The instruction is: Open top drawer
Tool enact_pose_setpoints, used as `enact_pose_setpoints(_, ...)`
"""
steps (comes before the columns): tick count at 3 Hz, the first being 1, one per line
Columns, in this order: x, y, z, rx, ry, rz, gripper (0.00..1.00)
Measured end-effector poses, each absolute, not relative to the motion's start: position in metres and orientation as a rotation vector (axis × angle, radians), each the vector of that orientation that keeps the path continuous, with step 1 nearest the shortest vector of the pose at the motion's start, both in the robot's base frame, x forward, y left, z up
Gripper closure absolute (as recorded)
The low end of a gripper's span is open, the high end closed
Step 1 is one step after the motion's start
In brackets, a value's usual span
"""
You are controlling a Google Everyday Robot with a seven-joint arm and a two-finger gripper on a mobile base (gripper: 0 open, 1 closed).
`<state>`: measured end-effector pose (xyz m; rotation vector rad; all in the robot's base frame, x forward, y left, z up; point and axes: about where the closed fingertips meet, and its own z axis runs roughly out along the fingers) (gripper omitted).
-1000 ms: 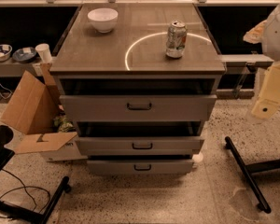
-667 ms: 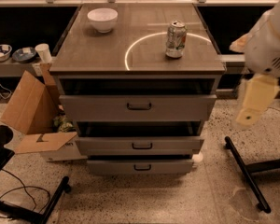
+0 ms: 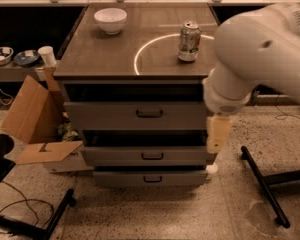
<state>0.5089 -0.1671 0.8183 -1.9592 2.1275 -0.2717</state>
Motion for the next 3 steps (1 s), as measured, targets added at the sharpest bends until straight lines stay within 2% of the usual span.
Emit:
enact_pose_setpoints(2,0.546,-0.156,0.742,-2.045,2.122,-0.312,0.00)
enact_pose_setpoints(3,0.581,-0.154,0.696,-2.107,2.149,-0.165,0.00)
